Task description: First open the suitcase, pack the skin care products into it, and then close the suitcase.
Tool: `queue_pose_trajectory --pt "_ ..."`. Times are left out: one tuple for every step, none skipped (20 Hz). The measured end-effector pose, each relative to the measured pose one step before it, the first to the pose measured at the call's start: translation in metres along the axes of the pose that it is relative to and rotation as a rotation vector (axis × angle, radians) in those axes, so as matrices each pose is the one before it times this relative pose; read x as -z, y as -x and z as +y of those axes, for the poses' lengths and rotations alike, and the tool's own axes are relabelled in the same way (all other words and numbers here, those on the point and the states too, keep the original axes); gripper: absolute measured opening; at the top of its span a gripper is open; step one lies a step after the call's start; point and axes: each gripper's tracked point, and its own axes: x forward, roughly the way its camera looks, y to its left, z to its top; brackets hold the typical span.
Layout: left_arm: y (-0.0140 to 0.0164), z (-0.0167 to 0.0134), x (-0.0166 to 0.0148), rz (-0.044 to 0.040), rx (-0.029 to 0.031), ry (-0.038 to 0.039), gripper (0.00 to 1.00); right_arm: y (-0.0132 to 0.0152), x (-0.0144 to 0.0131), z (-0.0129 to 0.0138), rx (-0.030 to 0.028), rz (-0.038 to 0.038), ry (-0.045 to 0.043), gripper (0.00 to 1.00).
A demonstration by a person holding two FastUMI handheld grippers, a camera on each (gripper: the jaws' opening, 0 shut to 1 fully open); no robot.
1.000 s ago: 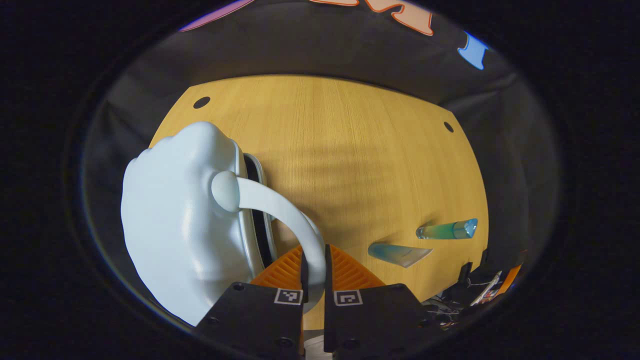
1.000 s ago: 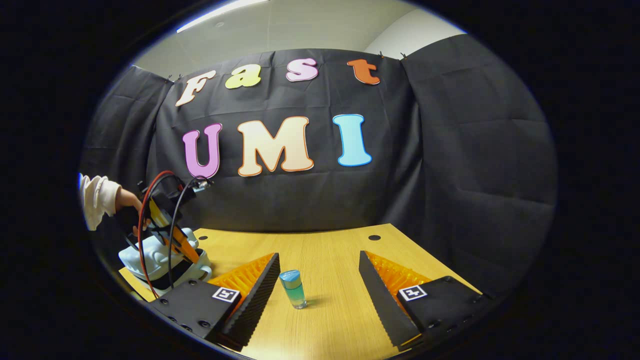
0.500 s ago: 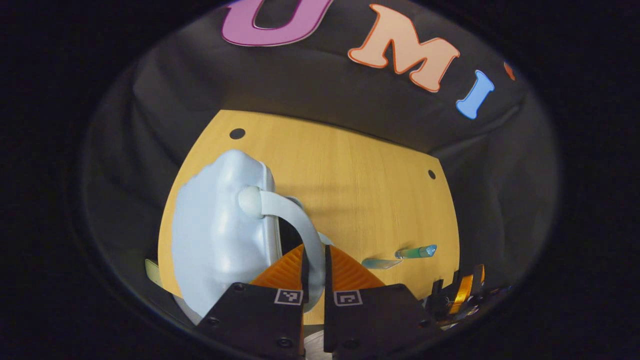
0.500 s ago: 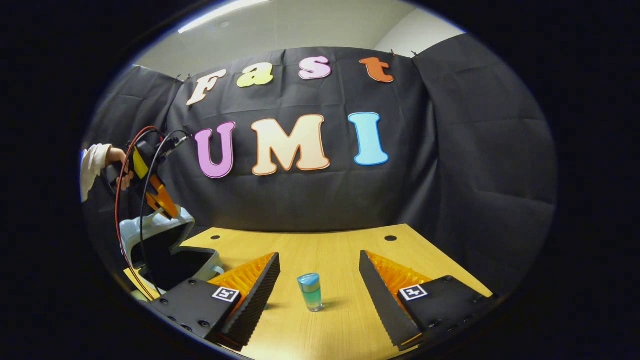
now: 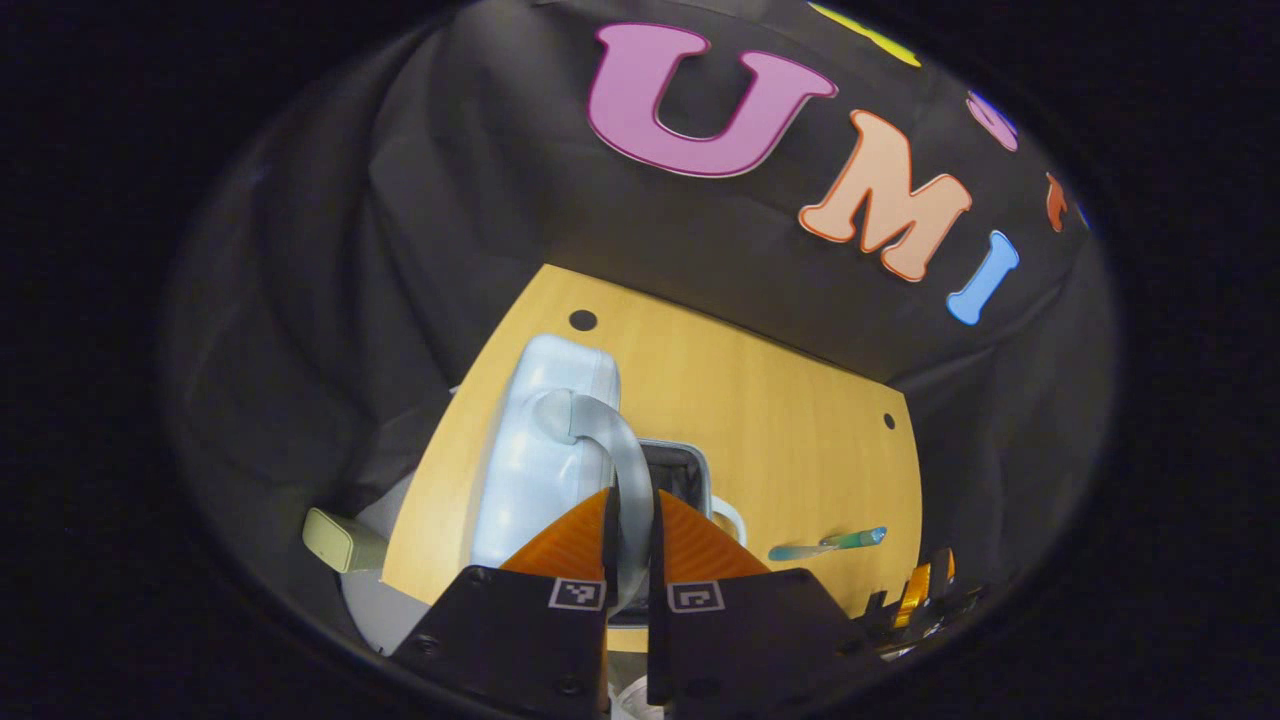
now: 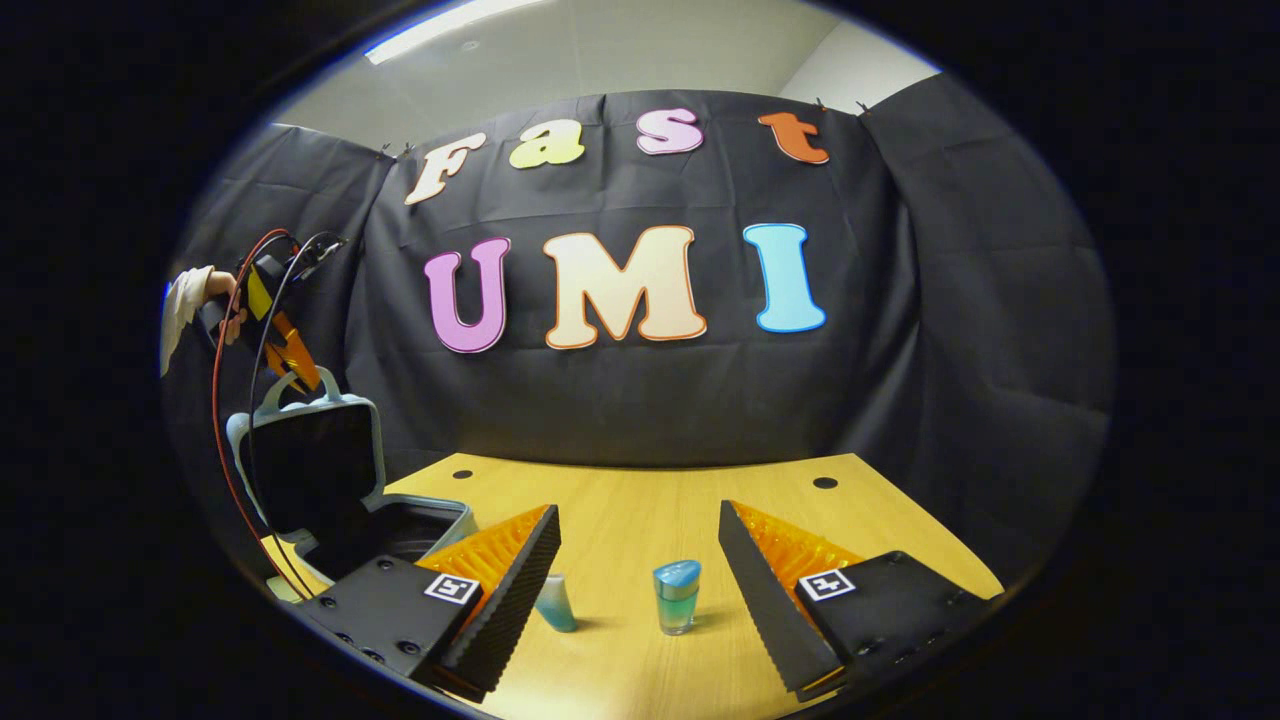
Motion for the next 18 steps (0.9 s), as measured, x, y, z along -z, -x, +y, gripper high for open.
queue_pose_trajectory --pt "0.00272 0.01013 0.00070 -0.00267 -0.02859 -0.00824 0.08 -0.00330 0.00006 0.00572 -0.00598 -0.00176 0.00159 1.00" --pt "0.00254 0.01219 -0.00138 -0.00839 -0.02741 -0.00770 0.08 -0.00212 -0.00022 0.00583 -0.00584 0.00102 0.00158 1.00" --pt "0.00072 0.00987 -0.00084 -0.00569 -0.02272 -0.00746 0.08 -0.00151 0.00191 0.00655 -0.00505 0.00159 0.00202 0.99" --pt "0.00079 0.00905 -0.00082 -0.00351 -0.02170 0.00004 0.08 -0.00161 -0.00007 0.00672 -0.00572 0.00185 0.00206 1.00" --pt "0.00084 0.00845 0.00053 -0.00155 -0.01853 0.00089 0.08 -0.00152 0.00194 0.00636 -0.00488 0.00233 0.00214 0.99" --pt "0.00148 0.00870 0.00008 -0.00150 -0.02484 -0.00157 0.08 -0.00028 0.00100 0.00596 -0.00348 0.00387 0.00345 0.99" --pt "-0.00044 0.00881 -0.00021 -0.00325 -0.02272 -0.00542 0.08 -0.00093 0.00237 0.00639 -0.00296 0.00351 0.00515 0.99" --pt "0.00021 0.00979 0.00139 0.00156 -0.02024 -0.00664 0.08 -0.00158 0.00000 0.00590 -0.00213 0.00045 0.00606 1.00" --pt "0.00107 0.00846 0.00097 0.00290 -0.01541 -0.00598 0.08 0.00138 0.00141 0.00590 -0.00274 0.00087 0.00532 1.00" --pt "0.00072 0.00968 0.00075 0.00242 -0.01539 -0.00356 0.08 -0.00042 0.00043 0.00487 -0.00283 0.00223 0.00414 1.00" --pt "-0.00172 0.00725 0.00094 0.00170 -0.01308 0.00195 0.08 -0.00076 0.00105 0.00382 -0.00092 0.00167 0.00339 0.99" --pt "-0.00063 0.00615 0.00319 0.00784 -0.01019 0.00580 0.04 0.00076 -0.00034 0.00399 -0.00020 -0.00054 0.00249 1.00" --pt "-0.00220 0.00410 0.00255 0.00637 -0.00431 0.01055 0.04 0.00098 0.00018 0.00143 0.00246 -0.00119 0.00196 1.00" --pt "-0.00297 0.00569 0.00365 0.00789 -0.00819 0.00507 0.04 -0.00025 -0.00014 0.00108 0.00412 -0.00004 0.00121 1.00" --pt "-0.00574 0.00408 0.00324 0.00797 -0.01149 0.00134 0.04 0.00119 0.00030 0.00100 0.00418 -0.00017 -0.00012 1.00" --pt "-0.00833 0.00339 0.00439 0.00987 -0.01596 0.00203 0.04 0.00058 -0.00047 0.00055 0.00406 0.00007 -0.00151 1.00" --pt "-0.00875 0.00230 0.00555 0.01292 -0.01530 0.00758 0.04 0.00034 0.00038 0.00043 0.00349 0.00002 -0.00128 0.99" --pt "-0.00617 0.00072 0.00468 0.01391 -0.01128 0.01200 0.02 0.00122 -0.00078 -0.00009 0.00401 -0.00048 0.00061 0.99"
